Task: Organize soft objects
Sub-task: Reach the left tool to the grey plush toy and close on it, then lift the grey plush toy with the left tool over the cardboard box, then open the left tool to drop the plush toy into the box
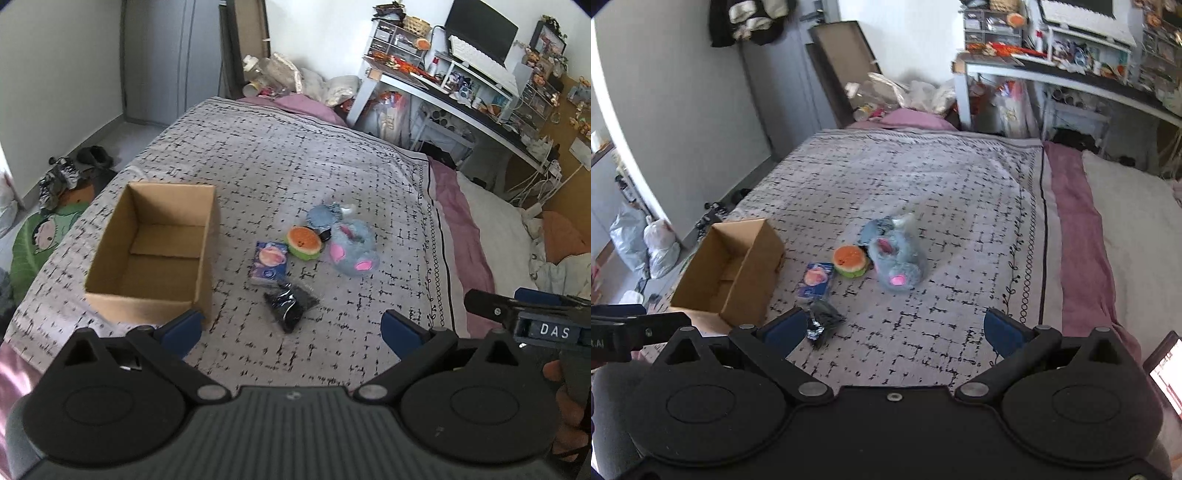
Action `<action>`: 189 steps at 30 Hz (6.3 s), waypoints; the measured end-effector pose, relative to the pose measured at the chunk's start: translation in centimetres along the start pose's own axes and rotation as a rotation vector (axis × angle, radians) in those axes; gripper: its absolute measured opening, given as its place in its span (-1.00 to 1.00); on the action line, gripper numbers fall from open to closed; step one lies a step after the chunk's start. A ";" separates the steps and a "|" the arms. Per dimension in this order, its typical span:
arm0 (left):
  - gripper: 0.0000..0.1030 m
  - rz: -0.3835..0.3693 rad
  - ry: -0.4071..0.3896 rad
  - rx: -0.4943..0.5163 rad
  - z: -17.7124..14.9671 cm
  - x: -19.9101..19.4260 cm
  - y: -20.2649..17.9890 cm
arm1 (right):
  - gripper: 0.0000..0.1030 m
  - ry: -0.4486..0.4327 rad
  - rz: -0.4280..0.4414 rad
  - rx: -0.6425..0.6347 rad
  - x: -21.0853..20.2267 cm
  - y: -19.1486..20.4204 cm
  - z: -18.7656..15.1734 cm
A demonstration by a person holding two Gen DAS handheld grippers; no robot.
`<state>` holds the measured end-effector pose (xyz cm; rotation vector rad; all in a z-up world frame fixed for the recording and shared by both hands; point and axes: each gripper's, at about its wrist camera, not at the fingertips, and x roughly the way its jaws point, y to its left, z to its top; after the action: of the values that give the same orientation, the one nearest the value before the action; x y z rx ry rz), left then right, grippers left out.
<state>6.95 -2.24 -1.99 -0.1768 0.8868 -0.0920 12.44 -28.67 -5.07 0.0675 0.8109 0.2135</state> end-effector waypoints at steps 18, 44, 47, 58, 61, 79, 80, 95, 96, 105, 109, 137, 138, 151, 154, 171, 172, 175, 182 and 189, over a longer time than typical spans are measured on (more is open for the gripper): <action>0.97 -0.012 0.016 -0.010 3.5 6.6 -1.6 | 1.00 0.010 0.030 0.200 6.2 -5.0 2.8; 0.21 -0.075 0.085 -0.137 7.0 19.6 -3.6 | 0.34 0.119 0.286 0.476 18.6 -10.1 5.0; 0.05 -0.083 0.106 -0.163 7.2 21.5 -3.5 | 0.30 0.138 0.281 0.481 20.1 -10.2 5.0; -0.04 -0.132 0.163 -0.214 7.3 26.2 -3.8 | 0.06 0.254 0.361 0.549 24.9 -10.6 4.2; -0.18 -0.146 0.188 -0.264 7.1 27.1 -3.5 | -0.05 0.285 0.364 0.590 25.8 -11.0 3.8; -0.66 -0.168 0.094 -0.252 7.5 23.7 -4.3 | -0.56 0.191 0.373 0.529 22.1 -9.0 4.6; -0.67 -0.170 0.088 -0.251 7.5 23.3 -4.2 | -0.57 0.184 0.375 0.522 21.7 -8.8 4.6; -0.72 -0.204 0.036 -0.186 7.8 19.2 -3.3 | -0.58 0.094 0.361 0.514 17.4 -5.8 4.4; -0.72 -0.207 0.030 -0.188 7.8 18.9 -3.0 | -0.58 0.087 0.361 0.505 17.1 -5.5 4.5; -0.72 -0.207 -0.006 -0.222 7.5 16.0 -0.1 | -0.59 0.076 0.397 0.438 16.1 -2.0 4.9; -0.72 -0.205 -0.025 -0.228 7.4 14.7 1.1 | -0.59 0.071 0.410 0.423 15.3 -0.6 5.0; -0.72 -0.148 -0.126 -0.330 6.7 8.3 10.0 | -0.59 0.065 0.530 0.256 14.0 9.9 5.9; -0.72 -0.145 -0.124 -0.336 6.6 8.4 10.5 | -0.59 0.068 0.531 0.253 14.3 10.3 5.8; -0.72 -0.062 -0.075 -0.387 5.6 10.1 17.1 | -0.59 0.149 0.533 0.202 18.6 16.5 4.4; -0.72 -0.042 -0.058 -0.410 5.2 10.6 18.6 | -0.59 0.177 0.539 0.197 19.6 17.8 3.9; -0.62 0.058 0.040 -0.437 4.5 12.0 21.4 | -0.02 0.309 0.505 0.181 20.2 19.4 1.8; -0.58 0.062 0.046 -0.433 4.6 11.9 21.2 | 0.00 0.306 0.508 0.182 19.9 19.2 1.9; -0.43 0.067 0.043 -0.434 4.8 11.4 20.6 | 0.03 0.286 0.502 0.181 19.0 18.3 2.1; 0.11 0.059 0.016 -0.419 5.2 9.5 18.7 | 0.30 0.214 0.457 0.173 16.5 16.0 2.7; 0.36 0.073 -0.001 -0.390 5.0 8.3 16.1 | 0.54 0.186 0.407 0.190 15.0 13.5 2.5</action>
<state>16.17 12.84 -8.26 -0.5071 0.9025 0.1511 22.06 -12.22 -12.17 0.3988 0.9968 0.5324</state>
